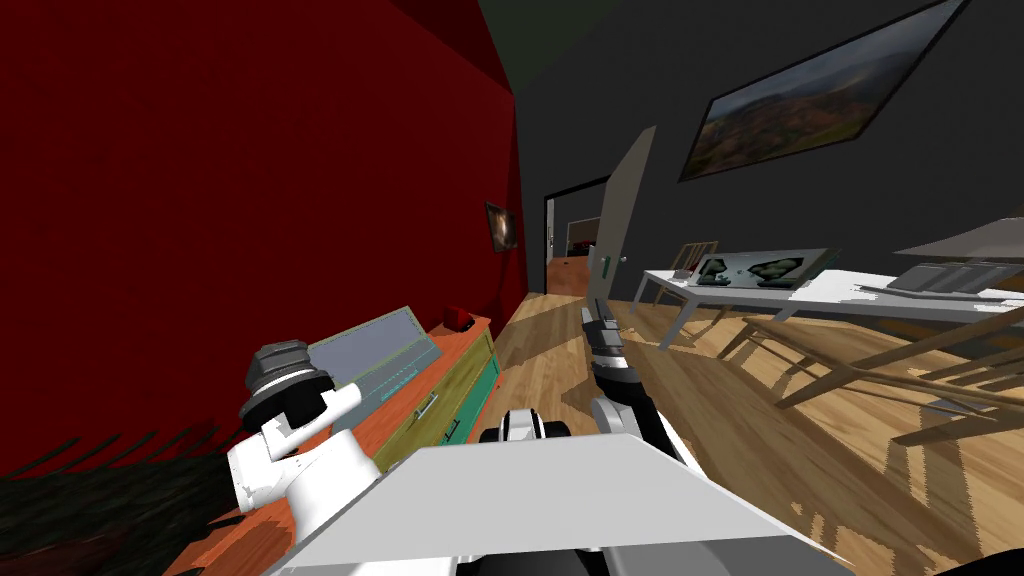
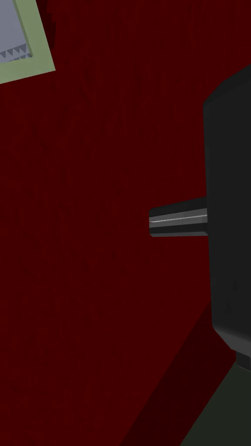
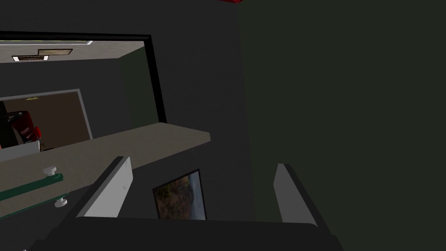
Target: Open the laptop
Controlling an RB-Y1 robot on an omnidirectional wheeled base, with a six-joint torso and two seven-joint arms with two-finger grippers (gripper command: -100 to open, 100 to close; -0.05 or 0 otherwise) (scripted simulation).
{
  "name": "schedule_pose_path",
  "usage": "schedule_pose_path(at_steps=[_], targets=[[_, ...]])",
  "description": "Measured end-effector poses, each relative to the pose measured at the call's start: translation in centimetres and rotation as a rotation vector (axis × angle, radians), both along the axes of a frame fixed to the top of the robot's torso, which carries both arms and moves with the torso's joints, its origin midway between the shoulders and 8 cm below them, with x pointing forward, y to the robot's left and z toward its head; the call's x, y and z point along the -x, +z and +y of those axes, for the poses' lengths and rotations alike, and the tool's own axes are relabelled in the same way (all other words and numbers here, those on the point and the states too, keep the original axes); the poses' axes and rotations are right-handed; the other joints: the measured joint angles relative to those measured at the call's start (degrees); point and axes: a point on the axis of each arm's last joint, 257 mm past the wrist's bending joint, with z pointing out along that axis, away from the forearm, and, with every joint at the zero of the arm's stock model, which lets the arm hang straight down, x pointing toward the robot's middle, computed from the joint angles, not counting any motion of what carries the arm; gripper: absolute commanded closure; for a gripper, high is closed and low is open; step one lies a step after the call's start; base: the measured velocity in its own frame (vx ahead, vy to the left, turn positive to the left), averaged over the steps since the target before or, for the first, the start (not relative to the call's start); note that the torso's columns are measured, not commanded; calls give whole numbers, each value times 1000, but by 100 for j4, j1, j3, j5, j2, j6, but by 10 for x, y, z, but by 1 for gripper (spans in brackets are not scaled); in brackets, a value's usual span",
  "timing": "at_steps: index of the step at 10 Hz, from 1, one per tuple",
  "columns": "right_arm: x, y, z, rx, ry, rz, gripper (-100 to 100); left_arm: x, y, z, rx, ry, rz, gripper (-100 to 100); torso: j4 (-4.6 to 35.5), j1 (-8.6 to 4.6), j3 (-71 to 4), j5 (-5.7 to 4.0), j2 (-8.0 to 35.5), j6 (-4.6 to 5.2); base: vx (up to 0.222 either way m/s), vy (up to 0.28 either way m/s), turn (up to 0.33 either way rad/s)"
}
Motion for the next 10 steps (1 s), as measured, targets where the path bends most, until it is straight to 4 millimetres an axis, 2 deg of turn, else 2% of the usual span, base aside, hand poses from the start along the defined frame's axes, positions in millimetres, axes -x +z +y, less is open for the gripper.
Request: schedule_pose_path(at_steps=[7,8,10], targets=[[0,0,0,0,0,0,0,5,-3,-21,-82,-33,-34,100,-14,37,-6,31,-29,10,12,-25,31],[0,0,0,0,0,0,0,4,3,-24,-97,-36,-41,-100,-5,11,-17,0,-27,17,-18,-55,-22],[0,0,0,0,0,0,0,3,25,-19,-138,-35,-45,-100,19,-98,-21,-79,3,15,-19,9,-14]])
